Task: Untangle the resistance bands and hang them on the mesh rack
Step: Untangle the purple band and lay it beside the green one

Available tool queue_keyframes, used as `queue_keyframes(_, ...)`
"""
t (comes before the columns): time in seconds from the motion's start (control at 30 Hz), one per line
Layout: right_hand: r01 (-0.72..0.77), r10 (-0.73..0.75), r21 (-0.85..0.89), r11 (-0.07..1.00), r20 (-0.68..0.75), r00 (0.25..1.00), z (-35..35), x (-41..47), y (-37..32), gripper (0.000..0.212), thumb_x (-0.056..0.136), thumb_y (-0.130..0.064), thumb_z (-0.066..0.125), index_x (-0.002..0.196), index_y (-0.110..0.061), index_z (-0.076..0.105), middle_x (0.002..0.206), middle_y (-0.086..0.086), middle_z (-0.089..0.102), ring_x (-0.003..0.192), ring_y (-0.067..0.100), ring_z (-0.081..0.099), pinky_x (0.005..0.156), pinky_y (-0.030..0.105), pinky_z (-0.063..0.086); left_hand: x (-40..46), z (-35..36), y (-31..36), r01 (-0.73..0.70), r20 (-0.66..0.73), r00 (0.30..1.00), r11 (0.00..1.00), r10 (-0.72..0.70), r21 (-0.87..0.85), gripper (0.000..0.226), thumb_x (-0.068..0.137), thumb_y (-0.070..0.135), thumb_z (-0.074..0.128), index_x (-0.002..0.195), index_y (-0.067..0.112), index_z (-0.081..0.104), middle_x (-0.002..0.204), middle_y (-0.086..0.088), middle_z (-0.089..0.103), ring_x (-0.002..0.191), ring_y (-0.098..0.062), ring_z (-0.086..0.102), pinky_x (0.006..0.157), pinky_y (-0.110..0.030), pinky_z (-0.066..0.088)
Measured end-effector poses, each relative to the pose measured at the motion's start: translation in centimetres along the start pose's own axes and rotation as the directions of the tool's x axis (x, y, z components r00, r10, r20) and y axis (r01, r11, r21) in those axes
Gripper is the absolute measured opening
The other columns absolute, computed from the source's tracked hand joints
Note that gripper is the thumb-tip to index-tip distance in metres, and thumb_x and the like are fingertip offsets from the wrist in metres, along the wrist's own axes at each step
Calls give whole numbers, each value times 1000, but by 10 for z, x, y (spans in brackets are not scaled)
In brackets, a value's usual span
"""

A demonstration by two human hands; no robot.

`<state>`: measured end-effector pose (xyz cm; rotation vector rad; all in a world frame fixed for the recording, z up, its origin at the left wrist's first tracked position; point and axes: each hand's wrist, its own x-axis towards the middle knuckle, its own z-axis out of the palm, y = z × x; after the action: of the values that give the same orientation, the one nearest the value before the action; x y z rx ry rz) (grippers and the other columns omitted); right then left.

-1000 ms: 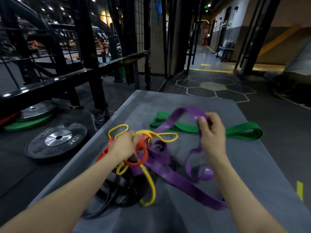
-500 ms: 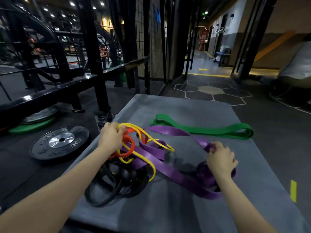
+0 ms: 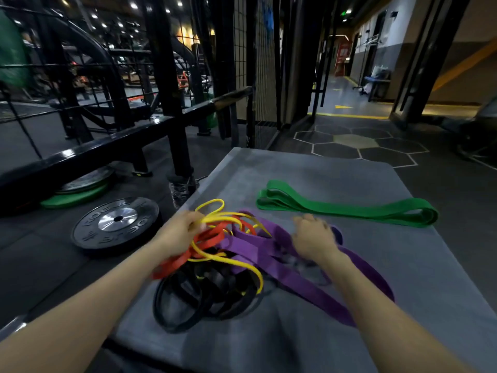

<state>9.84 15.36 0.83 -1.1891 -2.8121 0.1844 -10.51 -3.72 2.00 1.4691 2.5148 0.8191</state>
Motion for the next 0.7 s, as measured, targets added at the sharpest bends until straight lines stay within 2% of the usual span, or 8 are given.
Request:
queue_keyframes(0.1, 114, -136, 318, 941, 49, 989, 11, 14, -28, 54, 96, -40, 42, 141, -11, 35, 143, 15, 41, 131, 30, 40, 108, 37, 29, -5, -3, -11, -2, 148, 989, 990, -18, 138, 30, 93, 14, 52, 63, 11, 50, 61, 5, 43, 63, -13, 42, 65, -24, 29)
queue_keyframes(0.2, 120, -168, 427, 896, 75, 983, 31, 20, -41, 45, 94, -42, 46, 128, -13, 51, 134, 12, 53, 124, 28, 48, 102, 36, 39, -1, -7, -7, 64, 208, 973, 985, -97, 162, 32, 92, 19, 53, 63, 20, 39, 69, -1, 44, 73, -20, 51, 68, -26, 32)
queue_keyframes(0.27, 113, -132, 456, 883, 9, 991, 38, 20, -42, 34, 91, -42, 50, 114, -19, 61, 120, 9, 63, 114, 29, 56, 94, 40, 44, 3, -6, 12, 116, 190, 973, 991, -128, 73, 16, 86, 32, 51, 92, 18, 51, 103, -10, 47, 110, -26, 45, 87, -28, 36)
queue_keyframes(0.37, 115, -102, 485, 867, -54, 993, 37, 17, -40, 31, 89, -40, 54, 110, -19, 63, 116, 8, 65, 110, 29, 57, 91, 40, 46, 7, 10, 44, 82, 54, 995, 997, -81, -1, 73, 78, 50, 51, 138, 12, 34, 134, -11, 34, 132, -24, 28, 109, -31, 24)
queue_keyframes(0.5, 106, -43, 528, 843, -130, 991, 29, 11, -30, 33, 90, -38, 56, 110, -13, 62, 112, 11, 65, 108, 30, 57, 86, 35, 44, 9, 37, 59, 28, 31, 998, 878, -49, 478, 58, 86, 55, 49, 124, 12, 39, 128, -9, 48, 121, -27, 46, 92, -40, 42)
queue_keyframes(0.57, 74, 13, 532, 843, -157, 987, 24, 10, -21, 34, 91, -40, 53, 109, -13, 62, 109, 12, 65, 105, 31, 58, 83, 36, 44, 9, 39, 60, 31, 12, 999, 826, -46, 562, 51, 87, 55, 48, 114, 13, 43, 117, -7, 56, 113, -25, 52, 84, -39, 46)
queue_keyframes(0.63, 45, 78, 542, 839, -202, 976, 16, 9, -12, 33, 92, -41, 50, 102, -12, 64, 103, 13, 66, 100, 33, 59, 79, 36, 45, 12, 31, 63, -40, 35, 999, 872, 26, 488, 45, 85, 55, 51, 105, 14, 47, 104, -4, 60, 103, -24, 57, 79, -38, 46)
queue_keyframes(0.7, 6, 151, 572, 820, -226, 962, 7, 9, -4, 32, 92, -38, 52, 96, -10, 66, 97, 16, 68, 96, 34, 60, 75, 35, 44, 18, 16, 70, -102, 146, 986, 978, 76, 179, 33, 84, 48, 58, 89, 17, 49, 85, -3, 60, 85, -21, 57, 73, -33, 43)
